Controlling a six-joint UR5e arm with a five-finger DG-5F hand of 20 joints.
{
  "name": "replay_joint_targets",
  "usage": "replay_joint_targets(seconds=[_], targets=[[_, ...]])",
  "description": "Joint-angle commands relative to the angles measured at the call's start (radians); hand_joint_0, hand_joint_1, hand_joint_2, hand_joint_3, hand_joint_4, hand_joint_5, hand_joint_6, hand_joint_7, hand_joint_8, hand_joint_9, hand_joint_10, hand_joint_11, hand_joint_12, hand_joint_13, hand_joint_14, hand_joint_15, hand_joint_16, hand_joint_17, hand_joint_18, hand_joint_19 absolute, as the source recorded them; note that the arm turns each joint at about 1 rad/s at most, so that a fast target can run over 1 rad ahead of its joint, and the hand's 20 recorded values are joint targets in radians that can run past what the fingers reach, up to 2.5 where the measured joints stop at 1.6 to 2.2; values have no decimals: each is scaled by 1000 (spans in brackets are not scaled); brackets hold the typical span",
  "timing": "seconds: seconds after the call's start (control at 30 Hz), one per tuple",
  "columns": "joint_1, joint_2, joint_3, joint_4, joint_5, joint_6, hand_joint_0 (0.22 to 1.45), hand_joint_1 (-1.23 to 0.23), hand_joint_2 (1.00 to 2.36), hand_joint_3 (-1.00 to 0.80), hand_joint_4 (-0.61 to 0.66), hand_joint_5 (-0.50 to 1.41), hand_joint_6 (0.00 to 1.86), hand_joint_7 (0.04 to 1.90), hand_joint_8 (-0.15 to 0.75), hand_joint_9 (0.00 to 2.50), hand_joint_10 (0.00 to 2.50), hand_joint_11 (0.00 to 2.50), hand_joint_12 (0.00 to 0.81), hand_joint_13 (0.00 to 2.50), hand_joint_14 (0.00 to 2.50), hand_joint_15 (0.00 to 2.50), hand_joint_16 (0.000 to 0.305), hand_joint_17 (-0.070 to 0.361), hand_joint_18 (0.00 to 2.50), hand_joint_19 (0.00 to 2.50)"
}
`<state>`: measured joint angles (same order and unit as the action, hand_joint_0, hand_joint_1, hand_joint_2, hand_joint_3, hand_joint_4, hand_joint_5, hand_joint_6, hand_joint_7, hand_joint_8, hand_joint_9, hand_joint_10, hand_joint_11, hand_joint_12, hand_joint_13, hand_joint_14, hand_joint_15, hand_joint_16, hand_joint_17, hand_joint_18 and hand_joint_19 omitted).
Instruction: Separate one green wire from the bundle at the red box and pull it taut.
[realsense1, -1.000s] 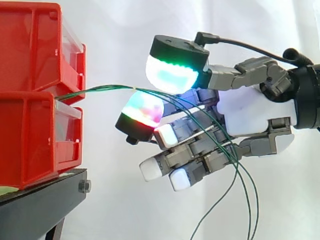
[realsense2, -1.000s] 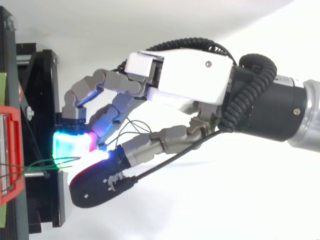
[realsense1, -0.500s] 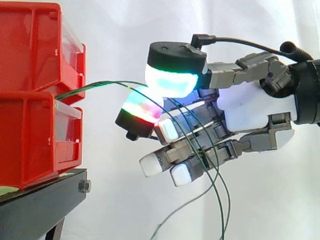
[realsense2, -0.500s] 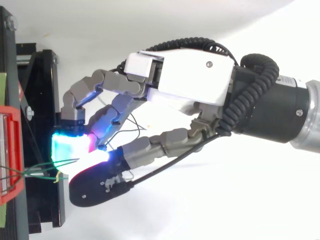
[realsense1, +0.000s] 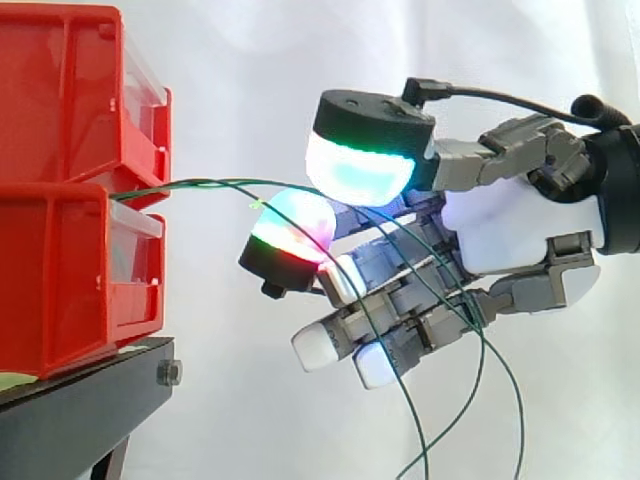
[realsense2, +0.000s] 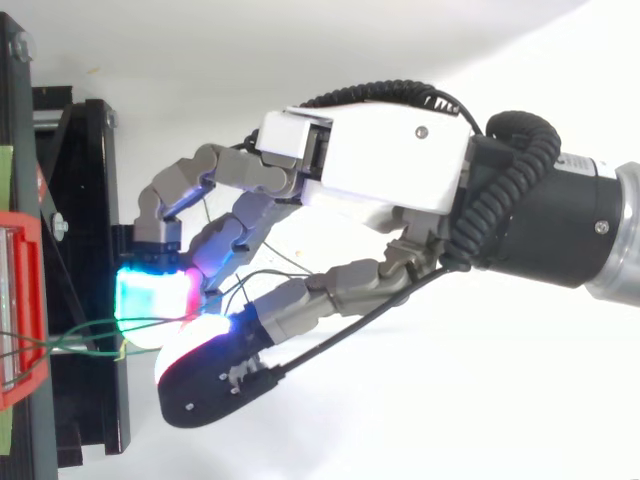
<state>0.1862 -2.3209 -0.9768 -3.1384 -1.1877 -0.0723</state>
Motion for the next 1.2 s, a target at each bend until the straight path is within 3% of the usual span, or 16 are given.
replay_joint_targets(seconds=[0.0, 0.43, 0.57, 0.7, 0.87, 1.17], targets=[[-1, 0, 1, -2, 0, 6, 556, -748, 1000, -500, 131, -150, 901, 865, 271, 1002, 22, 660, 344, 781, 17, 448, 47, 105, 743, 616], [-1, 0, 3, -2, 0, 9, 613, -763, 1020, -231, 53, -150, 915, 961, 268, 1000, 22, 671, 338, 776, 17, 447, 46, 103, 730, 632], [1, 0, 3, -2, -1, 9, 620, -813, 1015, -309, 94, -155, 914, 901, 263, 983, 20, 672, 339, 771, 19, 453, 46, 103, 726, 632], [1, 0, 4, -2, -3, 9, 550, -678, 1000, -500, 122, -150, 907, 892, 268, 1001, 19, 676, 341, 776, 17, 451, 47, 107, 737, 632], [-1, 0, 6, -15, -3, 9, 557, -533, 1001, -486, 122, -146, 900, 925, 269, 1014, 22, 669, 341, 775, 19, 455, 47, 106, 727, 645], [-1, 0, 12, -28, -4, 9, 563, -647, 1011, -364, 130, -150, 901, 938, 270, 1014, 19, 674, 342, 774, 18, 464, 47, 106, 720, 657]])
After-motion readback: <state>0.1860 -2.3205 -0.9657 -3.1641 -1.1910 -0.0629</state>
